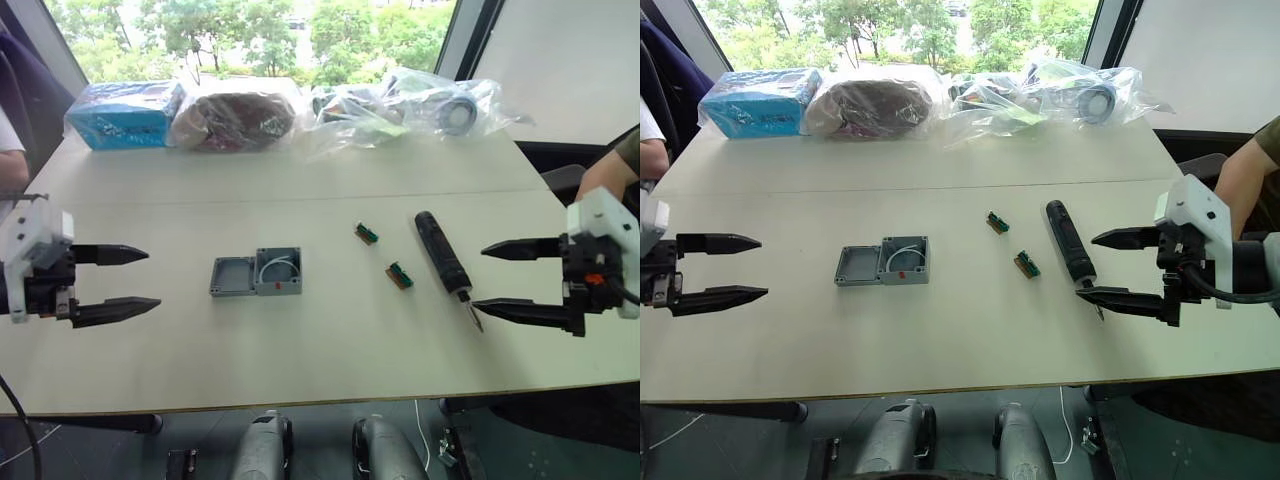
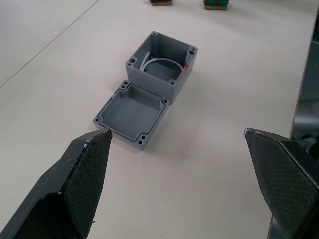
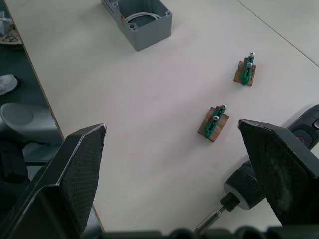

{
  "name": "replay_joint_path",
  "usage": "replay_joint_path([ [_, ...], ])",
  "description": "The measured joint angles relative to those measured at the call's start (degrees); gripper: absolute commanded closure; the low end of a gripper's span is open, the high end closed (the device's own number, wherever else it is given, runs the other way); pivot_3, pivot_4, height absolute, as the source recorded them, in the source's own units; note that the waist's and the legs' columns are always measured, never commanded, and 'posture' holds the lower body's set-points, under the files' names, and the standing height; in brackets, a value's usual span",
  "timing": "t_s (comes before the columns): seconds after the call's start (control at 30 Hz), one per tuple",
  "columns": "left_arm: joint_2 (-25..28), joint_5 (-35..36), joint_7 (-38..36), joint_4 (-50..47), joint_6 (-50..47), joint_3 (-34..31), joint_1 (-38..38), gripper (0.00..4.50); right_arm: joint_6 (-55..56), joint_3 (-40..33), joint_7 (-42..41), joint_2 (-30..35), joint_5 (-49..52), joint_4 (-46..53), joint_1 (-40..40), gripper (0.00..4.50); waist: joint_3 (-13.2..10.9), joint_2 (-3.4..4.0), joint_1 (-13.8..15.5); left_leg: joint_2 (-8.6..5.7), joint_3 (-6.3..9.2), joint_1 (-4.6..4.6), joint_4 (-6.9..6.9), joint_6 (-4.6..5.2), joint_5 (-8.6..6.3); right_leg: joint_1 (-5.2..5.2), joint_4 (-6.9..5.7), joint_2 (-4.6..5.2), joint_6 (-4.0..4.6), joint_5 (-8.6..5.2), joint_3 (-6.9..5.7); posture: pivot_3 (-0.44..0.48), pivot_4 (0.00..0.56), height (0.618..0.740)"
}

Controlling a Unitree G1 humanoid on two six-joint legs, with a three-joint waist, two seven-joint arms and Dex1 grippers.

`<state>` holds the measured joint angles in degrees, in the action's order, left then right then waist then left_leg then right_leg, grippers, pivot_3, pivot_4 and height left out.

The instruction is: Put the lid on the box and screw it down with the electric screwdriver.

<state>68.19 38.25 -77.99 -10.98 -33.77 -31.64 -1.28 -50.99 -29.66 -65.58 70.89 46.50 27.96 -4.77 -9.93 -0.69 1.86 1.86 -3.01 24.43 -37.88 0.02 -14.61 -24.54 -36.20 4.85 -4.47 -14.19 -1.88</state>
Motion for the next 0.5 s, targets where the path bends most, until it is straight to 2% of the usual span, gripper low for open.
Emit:
replay_joint_path([
  [0.5,-0.73,-1.23,-0.7,-0.41,1.0,0.11,-0.13,0.15,-0.45,1.4,2.39,-0.06,0.03,0.66,-0.78,0.0,0.0,0.0,-1.16,0.01,0.02,0.0,0.0,0.0,0.0,0.03,0.0,-0.06,-0.03,0.01,0.01,0.0,0.15,0.74],
])
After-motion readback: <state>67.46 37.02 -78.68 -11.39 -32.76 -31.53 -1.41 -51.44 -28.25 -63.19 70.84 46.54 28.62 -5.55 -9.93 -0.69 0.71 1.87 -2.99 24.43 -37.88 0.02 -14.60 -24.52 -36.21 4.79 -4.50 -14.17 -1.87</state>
